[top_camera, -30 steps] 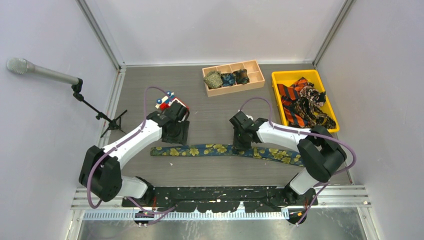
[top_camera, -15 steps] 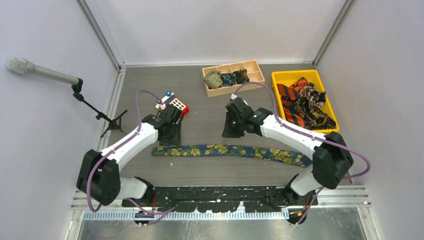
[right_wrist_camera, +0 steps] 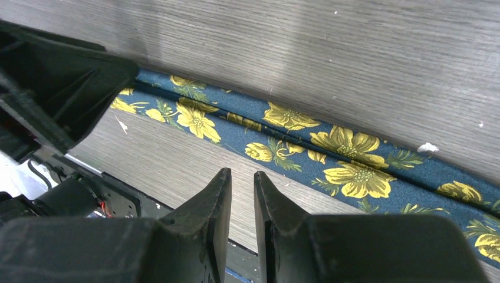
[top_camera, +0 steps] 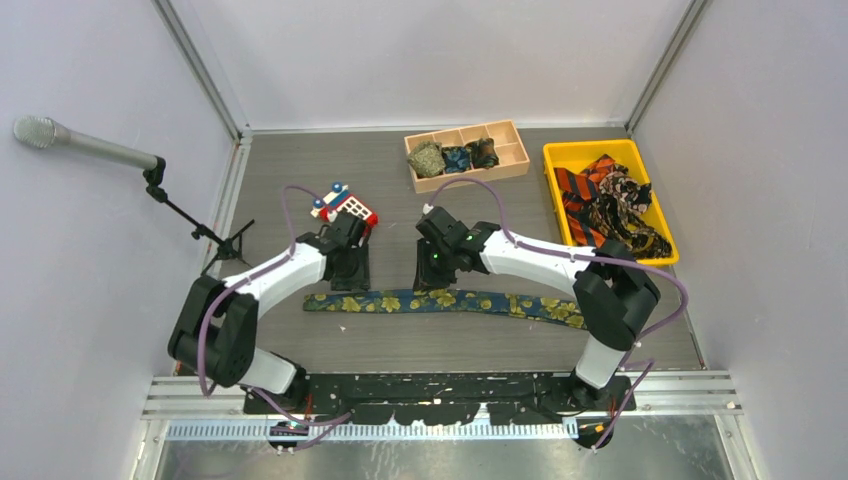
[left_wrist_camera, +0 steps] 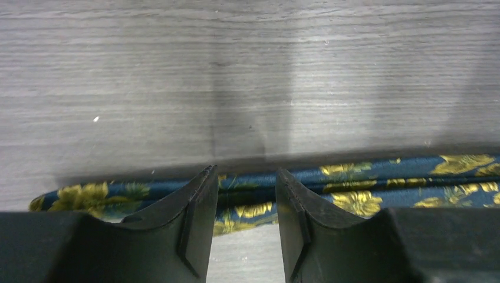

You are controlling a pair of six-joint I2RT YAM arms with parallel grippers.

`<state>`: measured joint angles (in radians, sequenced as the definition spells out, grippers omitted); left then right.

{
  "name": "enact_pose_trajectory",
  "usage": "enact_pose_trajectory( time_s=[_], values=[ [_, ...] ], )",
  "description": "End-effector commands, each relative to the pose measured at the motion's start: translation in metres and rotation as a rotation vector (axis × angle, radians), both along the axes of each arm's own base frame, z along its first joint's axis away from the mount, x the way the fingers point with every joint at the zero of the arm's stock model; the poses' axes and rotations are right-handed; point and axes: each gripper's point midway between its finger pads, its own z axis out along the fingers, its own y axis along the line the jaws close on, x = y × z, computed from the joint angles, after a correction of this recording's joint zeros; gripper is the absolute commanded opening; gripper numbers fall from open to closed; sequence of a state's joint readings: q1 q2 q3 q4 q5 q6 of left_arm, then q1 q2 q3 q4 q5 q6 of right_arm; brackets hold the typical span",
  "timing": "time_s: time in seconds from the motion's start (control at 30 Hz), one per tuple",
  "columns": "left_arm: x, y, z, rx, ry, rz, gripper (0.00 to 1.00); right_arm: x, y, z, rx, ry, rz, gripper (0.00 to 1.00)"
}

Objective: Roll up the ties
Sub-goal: Flatten out the tie at the center of the board.

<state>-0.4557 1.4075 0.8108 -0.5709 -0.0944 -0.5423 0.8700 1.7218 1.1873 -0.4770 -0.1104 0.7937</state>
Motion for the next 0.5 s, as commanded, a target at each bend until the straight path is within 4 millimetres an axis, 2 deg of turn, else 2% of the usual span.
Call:
enact_pose_trajectory(
  time_s=[0.0, 0.1, 0.23, 0.37, 0.47],
  values=[
    [0.018, -0.015, -0.011, -0.039, -0.009, -0.042, 0.42, 0.006, 0.009, 0.006, 0.044, -0.012, -0.007, 0.26],
    [0.013, -0.021, -0.025, -0.055, 0.047, -0.059, 0.41, 0.003, 0.008, 0.005, 0.036, -0.005, -0.003, 0.26],
    [0.002, -0.027, -0.033, -0.082, 0.083, -0.08, 0.4, 0.0, 0.007, 0.006, 0.025, -0.011, 0.013, 0.26],
    [-0.006, -0.022, -0.037, -0.064, 0.104, -0.088, 0.39, -0.01, 0.011, -0.004, 0.0, 0.01, 0.032, 0.26],
    [-0.007, -0.021, -0.034, -0.052, 0.111, -0.095, 0.38, -0.023, 0.023, -0.006, -0.006, 0.016, 0.056, 0.26]
  ],
)
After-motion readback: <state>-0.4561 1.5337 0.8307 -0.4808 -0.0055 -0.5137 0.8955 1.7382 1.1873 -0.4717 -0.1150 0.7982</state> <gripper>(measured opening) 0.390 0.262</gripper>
